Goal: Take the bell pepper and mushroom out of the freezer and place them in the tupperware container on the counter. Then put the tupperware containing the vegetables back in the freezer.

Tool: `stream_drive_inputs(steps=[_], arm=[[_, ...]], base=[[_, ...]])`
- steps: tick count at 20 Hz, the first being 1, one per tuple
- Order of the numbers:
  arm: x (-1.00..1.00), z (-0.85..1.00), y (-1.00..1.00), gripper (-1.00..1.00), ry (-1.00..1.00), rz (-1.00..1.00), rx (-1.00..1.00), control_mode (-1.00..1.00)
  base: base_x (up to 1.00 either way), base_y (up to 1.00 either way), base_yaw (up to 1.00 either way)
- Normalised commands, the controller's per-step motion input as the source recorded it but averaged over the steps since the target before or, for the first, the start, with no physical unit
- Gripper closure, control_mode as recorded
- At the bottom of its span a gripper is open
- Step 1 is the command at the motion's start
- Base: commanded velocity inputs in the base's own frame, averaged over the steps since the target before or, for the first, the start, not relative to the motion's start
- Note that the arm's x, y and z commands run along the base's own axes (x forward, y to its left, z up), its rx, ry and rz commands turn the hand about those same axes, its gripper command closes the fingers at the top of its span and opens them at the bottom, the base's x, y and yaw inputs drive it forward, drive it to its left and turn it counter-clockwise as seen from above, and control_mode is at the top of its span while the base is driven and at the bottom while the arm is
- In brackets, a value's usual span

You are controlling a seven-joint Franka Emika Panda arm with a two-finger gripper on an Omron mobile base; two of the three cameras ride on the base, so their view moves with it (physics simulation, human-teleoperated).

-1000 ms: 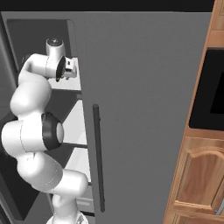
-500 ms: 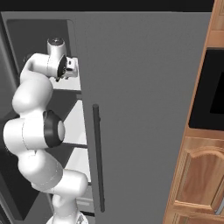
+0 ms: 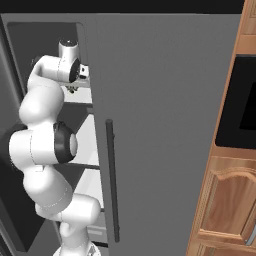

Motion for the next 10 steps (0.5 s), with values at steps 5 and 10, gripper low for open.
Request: stream_drive_inputs(steps=[5, 10], arm=[[-0.23, -0.61, 0.27, 1.00, 0.05, 0.03, -0.04, -1.00], [-0.43, -0.18, 0.05, 1.00, 0.00, 0.00, 0.00, -1.00]], base=[[0.00, 0.00, 0.00], [0.00, 0.00, 0.00]])
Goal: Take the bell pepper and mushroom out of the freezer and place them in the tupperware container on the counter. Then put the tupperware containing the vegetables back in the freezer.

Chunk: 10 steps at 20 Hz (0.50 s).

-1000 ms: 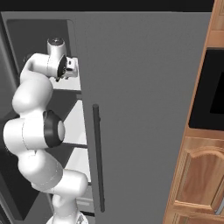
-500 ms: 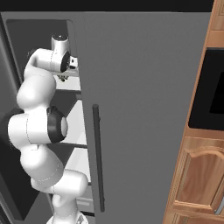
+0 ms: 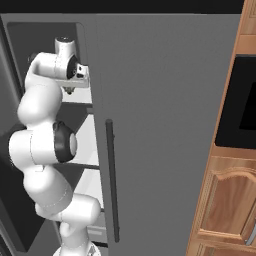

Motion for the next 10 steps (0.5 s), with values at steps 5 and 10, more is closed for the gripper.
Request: stream_drive_inputs(steps=[5, 10], arm=[[-0.62, -0.05, 0.00, 1.00, -0.11, 0.00, 0.00, -1.00], [-0.61, 0.00, 0.00, 1.00, -0.23, 0.00, 0.00, -1.00]], base=[[0.00, 0.00, 0.00], [0.00, 0.00, 0.00]])
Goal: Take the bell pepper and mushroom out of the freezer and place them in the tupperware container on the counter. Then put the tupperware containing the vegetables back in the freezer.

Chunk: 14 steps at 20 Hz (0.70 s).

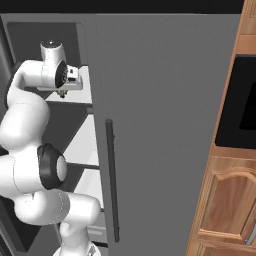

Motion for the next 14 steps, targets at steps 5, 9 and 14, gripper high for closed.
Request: stream_drive_inputs(steps=[5, 9, 14], arm=[[-0.31, 0.27, -0.17, 1.00, -0.03, 0.00, 0.03, -1.00], [-0.15, 0.49, -0.43, 1.00, 0.00, 0.00, 0.05, -1.00], [-0.45, 0.46, -0.34, 1.00, 0.00, 0.00, 0.02, -1.00]], base=[[0.00, 0.00, 0.00], [0.00, 0.00, 0.00], [0.00, 0.00, 0.00]])
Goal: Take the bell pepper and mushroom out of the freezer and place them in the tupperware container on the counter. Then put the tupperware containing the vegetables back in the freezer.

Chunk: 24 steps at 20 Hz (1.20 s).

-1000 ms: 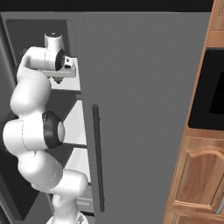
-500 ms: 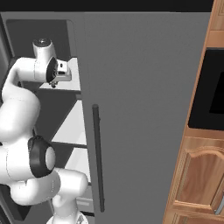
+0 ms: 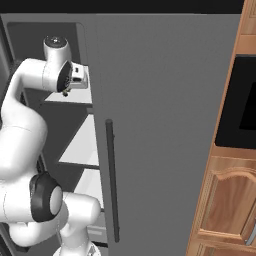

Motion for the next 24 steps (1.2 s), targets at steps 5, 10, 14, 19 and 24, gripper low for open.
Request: stream_drive_inputs(steps=[5, 10, 14, 19, 24], arm=[[-0.92, 0.16, -0.16, 1.00, -0.01, 0.00, 0.00, -1.00], [-0.96, 0.16, -0.18, 1.00, -0.06, 0.00, 0.00, -1.00], [-0.99, 0.28, -0.28, 1.00, -0.07, 0.00, 0.00, -1.00], [-0.99, 0.32, -0.36, 1.00, -0.09, 0.00, 0.00, -1.00], [-0.86, 0.29, -0.32, 1.00, -0.09, 0.00, 0.00, -1.00]], base=[[0.00, 0.00, 0.00], [0.00, 0.00, 0.00], [0.00, 0.00, 0.00], [0.00, 0.00, 0.00], [0.00, 0.00, 0.00]])
